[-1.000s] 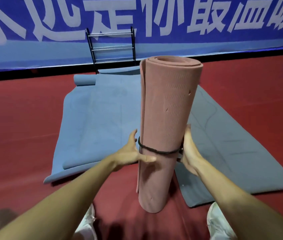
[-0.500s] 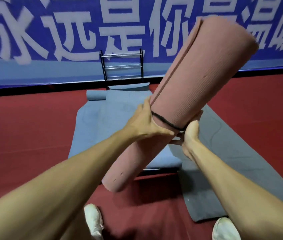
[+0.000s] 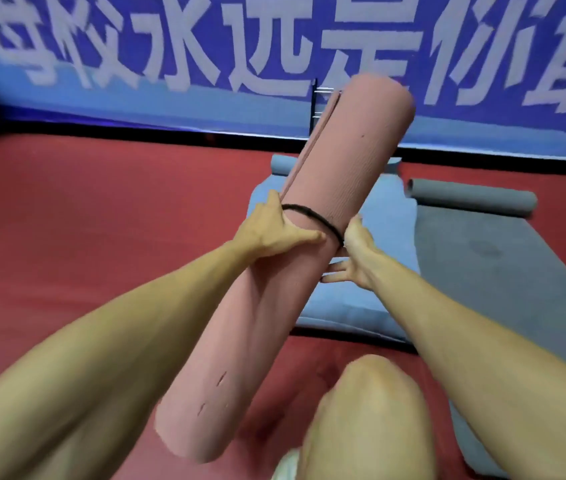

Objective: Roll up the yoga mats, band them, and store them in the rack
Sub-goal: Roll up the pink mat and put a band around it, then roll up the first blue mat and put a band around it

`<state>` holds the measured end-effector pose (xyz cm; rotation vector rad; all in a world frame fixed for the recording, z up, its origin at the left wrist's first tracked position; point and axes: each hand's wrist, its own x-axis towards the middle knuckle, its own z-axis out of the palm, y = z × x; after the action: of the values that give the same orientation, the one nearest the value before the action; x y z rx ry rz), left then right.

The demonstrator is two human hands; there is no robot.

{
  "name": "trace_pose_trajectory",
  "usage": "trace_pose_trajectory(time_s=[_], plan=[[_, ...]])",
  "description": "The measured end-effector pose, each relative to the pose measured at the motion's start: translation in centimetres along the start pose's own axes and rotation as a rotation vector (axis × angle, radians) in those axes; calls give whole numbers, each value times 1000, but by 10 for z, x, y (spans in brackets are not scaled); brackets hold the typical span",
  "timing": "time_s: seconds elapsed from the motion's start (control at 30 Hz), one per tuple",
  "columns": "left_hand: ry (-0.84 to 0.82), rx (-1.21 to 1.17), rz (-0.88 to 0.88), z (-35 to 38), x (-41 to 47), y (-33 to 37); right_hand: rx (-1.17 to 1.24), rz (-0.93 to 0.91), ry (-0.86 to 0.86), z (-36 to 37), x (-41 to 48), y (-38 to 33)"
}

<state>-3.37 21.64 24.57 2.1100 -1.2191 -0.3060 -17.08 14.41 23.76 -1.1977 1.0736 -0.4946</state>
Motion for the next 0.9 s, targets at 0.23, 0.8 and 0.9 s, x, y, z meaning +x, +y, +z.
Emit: trace_pose_trajectory(time_s=[0.23,0.8,0.9], plan=[[-94,123,-504,25,-31,-183,-573,92,-253,106,55,96],[-208,221,-1009,95,-144,-368,-1233,-9,-654,166,90,230],[-158,-7,-1071,83,-115,-350,-1224,-7,-641,152,93,213]])
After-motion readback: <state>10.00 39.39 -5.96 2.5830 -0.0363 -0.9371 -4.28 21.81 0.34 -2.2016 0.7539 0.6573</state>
